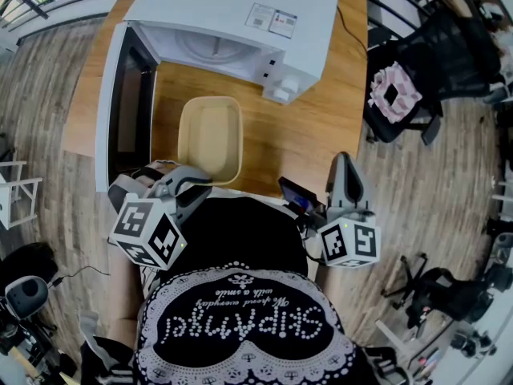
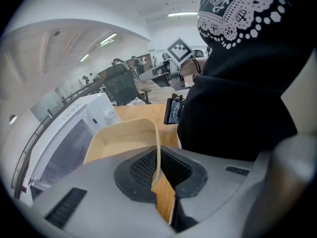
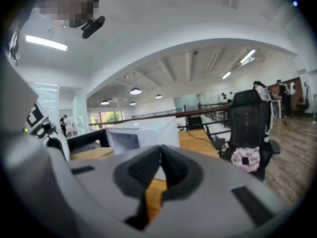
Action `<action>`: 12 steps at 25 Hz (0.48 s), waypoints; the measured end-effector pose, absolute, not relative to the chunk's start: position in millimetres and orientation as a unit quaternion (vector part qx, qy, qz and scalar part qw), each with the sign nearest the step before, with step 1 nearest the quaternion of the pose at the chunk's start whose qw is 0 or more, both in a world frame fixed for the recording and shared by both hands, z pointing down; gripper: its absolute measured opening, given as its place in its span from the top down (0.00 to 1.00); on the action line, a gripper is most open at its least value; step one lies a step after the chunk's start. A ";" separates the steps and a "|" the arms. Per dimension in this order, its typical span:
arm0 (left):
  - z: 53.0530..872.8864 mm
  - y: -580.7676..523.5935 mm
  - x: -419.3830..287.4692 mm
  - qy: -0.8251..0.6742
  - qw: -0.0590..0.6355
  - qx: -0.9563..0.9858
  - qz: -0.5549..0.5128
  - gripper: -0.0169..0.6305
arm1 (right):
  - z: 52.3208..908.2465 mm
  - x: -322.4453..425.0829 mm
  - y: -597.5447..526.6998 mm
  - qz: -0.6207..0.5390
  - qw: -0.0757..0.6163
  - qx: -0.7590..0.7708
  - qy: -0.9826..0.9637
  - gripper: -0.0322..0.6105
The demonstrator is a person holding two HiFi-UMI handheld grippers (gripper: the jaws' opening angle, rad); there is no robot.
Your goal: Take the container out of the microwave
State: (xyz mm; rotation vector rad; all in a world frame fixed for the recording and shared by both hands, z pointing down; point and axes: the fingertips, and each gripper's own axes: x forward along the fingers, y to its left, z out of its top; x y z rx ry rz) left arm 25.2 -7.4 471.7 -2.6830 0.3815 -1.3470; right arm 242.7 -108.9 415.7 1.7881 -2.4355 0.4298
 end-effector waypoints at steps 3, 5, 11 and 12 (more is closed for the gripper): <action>471.5 -7.0 25.9 0.124 0.058 -0.885 -0.444 0.91 | 415.7 242.9 -109.1 0.141 0.045 0.586 -0.797 0.90; 471.1 -7.1 26.3 0.123 0.058 -0.885 -0.444 0.91 | 415.3 243.1 -109.3 0.141 0.045 0.586 -0.797 0.90; 470.7 -7.8 26.4 0.123 0.061 -0.885 -0.445 0.91 | 416.2 243.7 -108.7 0.141 0.048 0.586 -0.796 0.90; 471.1 -7.8 26.4 0.123 0.061 -0.884 -0.446 0.91 | 416.6 243.8 -108.5 0.141 0.048 0.586 -0.796 0.90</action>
